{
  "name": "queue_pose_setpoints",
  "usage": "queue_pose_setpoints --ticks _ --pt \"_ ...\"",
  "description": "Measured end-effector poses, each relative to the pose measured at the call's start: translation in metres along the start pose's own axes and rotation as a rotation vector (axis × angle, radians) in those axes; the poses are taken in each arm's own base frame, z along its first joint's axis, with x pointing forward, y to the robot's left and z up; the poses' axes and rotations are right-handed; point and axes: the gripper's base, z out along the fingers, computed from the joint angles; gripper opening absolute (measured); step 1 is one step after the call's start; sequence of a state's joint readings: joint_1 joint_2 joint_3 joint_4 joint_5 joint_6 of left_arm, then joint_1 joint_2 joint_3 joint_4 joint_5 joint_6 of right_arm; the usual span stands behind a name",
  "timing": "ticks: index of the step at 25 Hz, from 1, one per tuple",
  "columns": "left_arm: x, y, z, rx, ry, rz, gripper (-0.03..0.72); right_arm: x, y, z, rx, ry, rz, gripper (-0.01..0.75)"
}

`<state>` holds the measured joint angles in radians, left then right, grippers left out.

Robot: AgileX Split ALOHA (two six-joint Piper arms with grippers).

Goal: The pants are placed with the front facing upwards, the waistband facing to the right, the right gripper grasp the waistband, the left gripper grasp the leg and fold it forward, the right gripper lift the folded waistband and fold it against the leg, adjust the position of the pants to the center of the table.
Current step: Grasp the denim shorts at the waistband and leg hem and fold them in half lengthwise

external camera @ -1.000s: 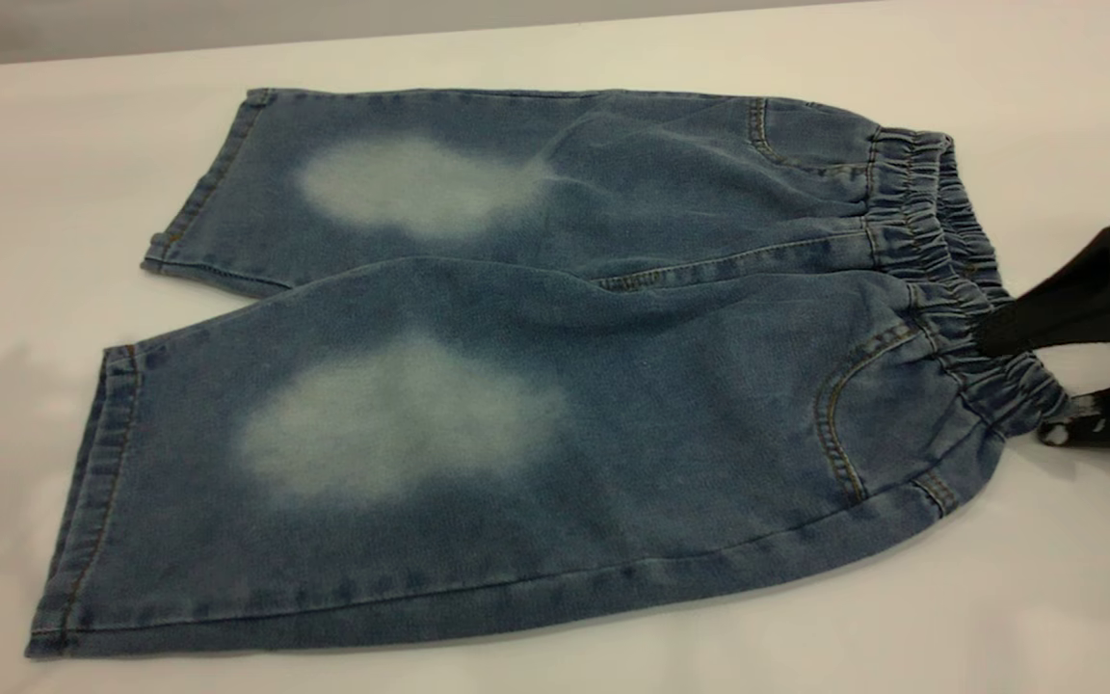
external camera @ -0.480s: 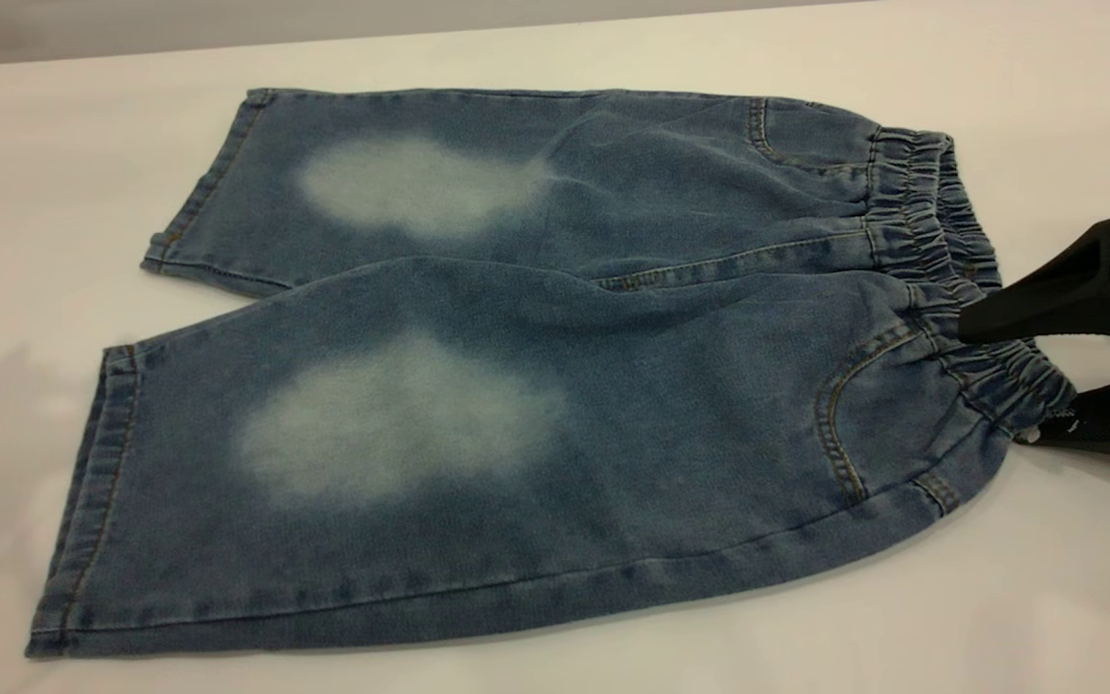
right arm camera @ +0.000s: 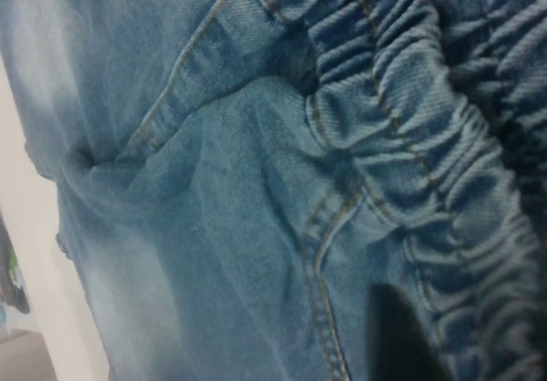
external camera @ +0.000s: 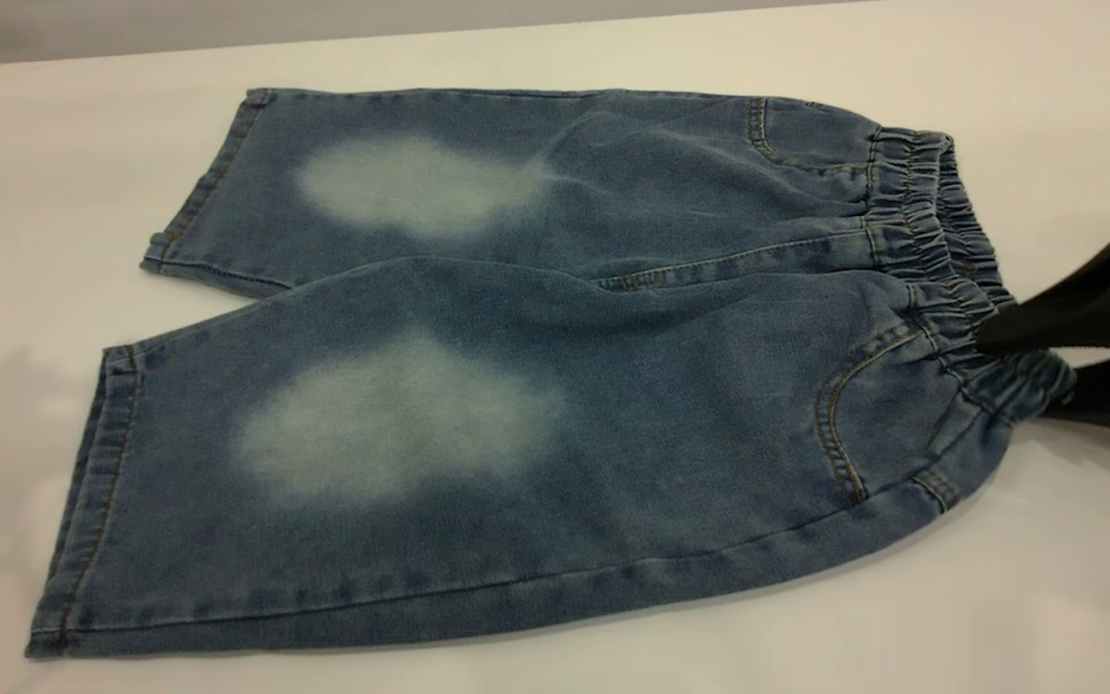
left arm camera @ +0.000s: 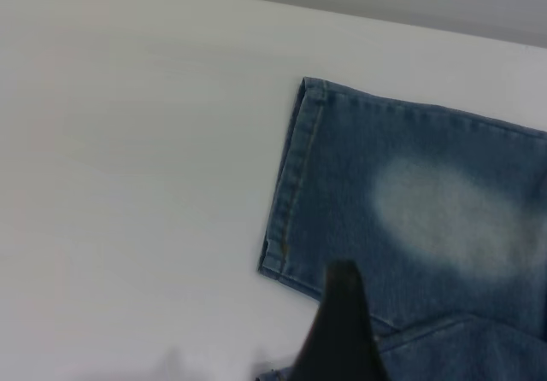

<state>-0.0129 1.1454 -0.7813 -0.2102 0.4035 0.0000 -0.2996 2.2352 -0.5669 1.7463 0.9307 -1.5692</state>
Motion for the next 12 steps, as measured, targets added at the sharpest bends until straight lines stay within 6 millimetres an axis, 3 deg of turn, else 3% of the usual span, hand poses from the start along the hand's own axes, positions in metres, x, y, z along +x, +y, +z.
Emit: queue_pose_setpoints --ticks 5,12 --pt "0.003 0.0 0.0 0.0 0.028 0.0 0.517 0.0 0.003 0.0 -0.028 0.001 -0.001 0.056" --pt "0.011 0.0 -0.001 0.0 0.126 0.0 0.517 0.003 0.009 -0.001 -0.097 0.03 -0.022 0.034"
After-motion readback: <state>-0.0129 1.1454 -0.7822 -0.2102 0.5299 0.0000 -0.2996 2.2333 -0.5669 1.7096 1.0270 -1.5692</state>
